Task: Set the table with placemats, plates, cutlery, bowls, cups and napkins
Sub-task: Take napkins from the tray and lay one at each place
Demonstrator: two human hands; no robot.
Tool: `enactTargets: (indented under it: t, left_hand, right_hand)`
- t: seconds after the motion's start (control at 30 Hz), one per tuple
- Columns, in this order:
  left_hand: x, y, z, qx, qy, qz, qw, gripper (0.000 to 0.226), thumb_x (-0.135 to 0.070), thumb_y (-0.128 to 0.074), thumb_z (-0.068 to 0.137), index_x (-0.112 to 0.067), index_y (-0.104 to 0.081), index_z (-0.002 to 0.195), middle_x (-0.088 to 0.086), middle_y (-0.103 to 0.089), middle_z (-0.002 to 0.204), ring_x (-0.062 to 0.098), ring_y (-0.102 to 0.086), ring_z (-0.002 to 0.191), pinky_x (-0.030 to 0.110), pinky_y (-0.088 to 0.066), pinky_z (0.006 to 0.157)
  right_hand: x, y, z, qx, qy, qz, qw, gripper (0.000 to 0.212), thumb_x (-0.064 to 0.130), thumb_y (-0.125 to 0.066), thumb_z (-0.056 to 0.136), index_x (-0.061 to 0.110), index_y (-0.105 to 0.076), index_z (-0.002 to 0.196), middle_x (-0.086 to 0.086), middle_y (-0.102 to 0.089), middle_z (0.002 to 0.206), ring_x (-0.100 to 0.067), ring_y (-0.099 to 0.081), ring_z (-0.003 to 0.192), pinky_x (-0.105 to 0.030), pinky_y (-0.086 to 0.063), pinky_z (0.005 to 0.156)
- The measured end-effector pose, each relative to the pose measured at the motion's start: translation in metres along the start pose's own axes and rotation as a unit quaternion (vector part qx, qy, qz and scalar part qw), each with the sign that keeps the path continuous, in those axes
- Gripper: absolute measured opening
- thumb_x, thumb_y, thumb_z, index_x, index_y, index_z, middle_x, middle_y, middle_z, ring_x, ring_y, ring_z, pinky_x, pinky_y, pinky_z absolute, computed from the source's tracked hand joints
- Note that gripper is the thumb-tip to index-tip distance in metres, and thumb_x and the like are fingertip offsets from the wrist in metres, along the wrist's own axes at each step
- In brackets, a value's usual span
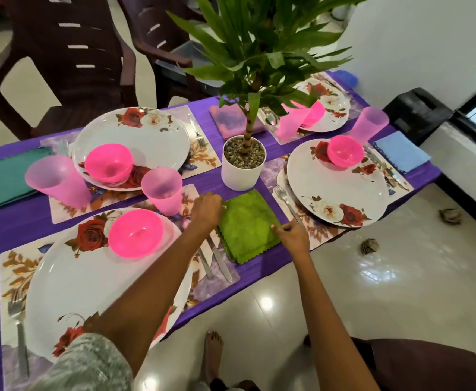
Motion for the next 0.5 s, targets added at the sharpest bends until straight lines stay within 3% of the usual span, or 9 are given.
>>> enactTargets:
  t: [0.13, 0.23, 0.33, 0.5]
  left_hand:
    - [0.001, -0.014, 0.002, 0.049, 0.021, -0.092, 0.994, 0.028, -0.028, -0.059, 0.090, -0.005, -0.062, 0.105, 0.018, -0.063, 0.114, 0.035, -0.057, 0.108, 0.040, -0.045, 0.086]
    - [-0.004, -0.024, -0.001, 0.063, 0.028, -0.121, 0.990, 0.027, -0.029, -0.061, 0.089, -0.006, -0.061, 0.103, 0.016, -0.061, 0.113, 0.033, -0.057, 0.106, 0.040, -0.046, 0.086]
    - [-0.004, -0.022, 0.001, 0.045, 0.048, -0.153, 0.986, 0.023, -0.028, -0.062, 0.089, -0.007, -0.061, 0.099, 0.014, -0.064, 0.109, 0.031, -0.058, 0.103, 0.040, -0.046, 0.083]
    - [0.006, -0.023, 0.006, 0.032, 0.077, -0.202, 0.976, 0.019, -0.027, -0.068, 0.085, -0.010, -0.063, 0.091, 0.012, -0.066, 0.101, 0.030, -0.060, 0.096, 0.037, -0.047, 0.076]
  right_hand:
    - [-0.008, 0.013, 0.005, -0.004, -0.027, 0.057, 0.998, 0.034, 0.025, -0.069, 0.083, 0.017, -0.044, 0.062, -0.001, -0.051, 0.068, -0.022, -0.050, 0.077, -0.028, -0.036, 0.069]
    - [-0.018, 0.017, 0.007, 0.009, -0.049, 0.120, 0.992, 0.023, 0.023, -0.071, 0.081, 0.012, -0.051, 0.078, -0.012, -0.062, 0.089, -0.028, -0.061, 0.087, -0.041, -0.053, 0.076]
    - [-0.023, 0.014, 0.009, 0.014, -0.054, 0.132, 0.990, 0.024, 0.024, -0.073, 0.080, 0.015, -0.051, 0.081, -0.012, -0.062, 0.097, -0.032, -0.064, 0.095, -0.054, -0.055, 0.080]
    - [-0.010, 0.011, 0.000, 0.007, -0.049, 0.136, 0.989, 0.023, 0.018, -0.070, 0.084, 0.012, -0.047, 0.080, -0.014, -0.059, 0.098, -0.032, -0.064, 0.091, -0.050, -0.058, 0.069]
Point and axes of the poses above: each hand's wrist, its own z-axis towards the middle knuckle, its own y-axis out of the back of the hand, x = y × z, the point moved 6 cm from there along z, towards the middle knuckle
